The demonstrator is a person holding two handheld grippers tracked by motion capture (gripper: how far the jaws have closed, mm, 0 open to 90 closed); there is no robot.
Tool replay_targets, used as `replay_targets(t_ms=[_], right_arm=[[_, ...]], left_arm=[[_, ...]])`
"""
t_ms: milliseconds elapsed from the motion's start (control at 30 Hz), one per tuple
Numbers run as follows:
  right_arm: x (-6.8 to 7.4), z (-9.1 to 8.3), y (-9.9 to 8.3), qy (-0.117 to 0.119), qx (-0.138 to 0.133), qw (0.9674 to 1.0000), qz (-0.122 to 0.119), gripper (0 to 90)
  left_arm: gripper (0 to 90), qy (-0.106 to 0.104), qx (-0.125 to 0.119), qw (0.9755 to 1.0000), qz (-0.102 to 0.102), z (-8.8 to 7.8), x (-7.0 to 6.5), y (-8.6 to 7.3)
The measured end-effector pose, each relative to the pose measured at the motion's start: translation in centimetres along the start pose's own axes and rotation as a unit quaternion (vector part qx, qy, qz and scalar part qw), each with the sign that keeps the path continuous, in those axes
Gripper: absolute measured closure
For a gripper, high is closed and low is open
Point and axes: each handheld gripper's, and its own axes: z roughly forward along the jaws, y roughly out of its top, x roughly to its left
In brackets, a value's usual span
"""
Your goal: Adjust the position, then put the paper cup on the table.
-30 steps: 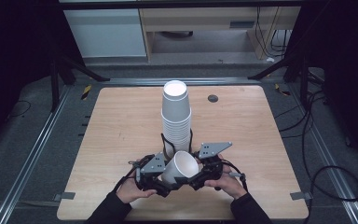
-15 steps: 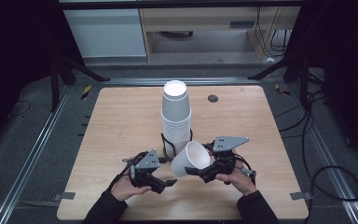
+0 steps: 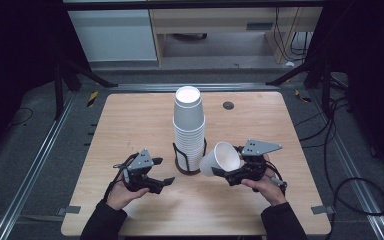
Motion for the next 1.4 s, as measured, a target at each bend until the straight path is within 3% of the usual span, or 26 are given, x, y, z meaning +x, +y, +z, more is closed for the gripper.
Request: replay_targets(t_ms=[400, 567, 633, 900, 1133, 1400], right_arm=[[-2.0, -1.5, -0.2, -0.075, 0.011, 0.9969, 0.022, 10.5], [-2.9, -2.4, 0.1, -0.114, 0.011, 0.9930, 0.029, 10.5], [-3.5, -2.7, 0.4, -0.141, 0.013, 0.9894, 0.033, 10.5], [-5.0, -3.2, 1.4, -0.197, 0.028, 0.9793, 0.038, 10.5], [-7.3, -3.4, 1.8, -0.255, 0.071, 0.9633, 0.044, 10.3], [-9.5, -3.5, 0.7, -0.292, 0.116, 0.9473, 0.061, 10.3]], left_arm=[[16.1, 0.049, 0.013, 0.9981, -0.035, -0.6, 1.8, -0.8], [16.2, 0.062, 0.011, 0.9971, -0.042, -1.2, 2.5, -0.9], [16.2, 0.066, 0.012, 0.9966, -0.047, -1.4, 2.7, -1.0], [16.0, 0.080, 0.008, 0.9950, -0.059, -2.0, 3.4, -1.3], [16.0, 0.093, 0.004, 0.9935, -0.066, -2.5, 3.8, -1.4], [16.0, 0.104, 0.000, 0.9921, -0.070, -2.9, 4.0, -1.5]])
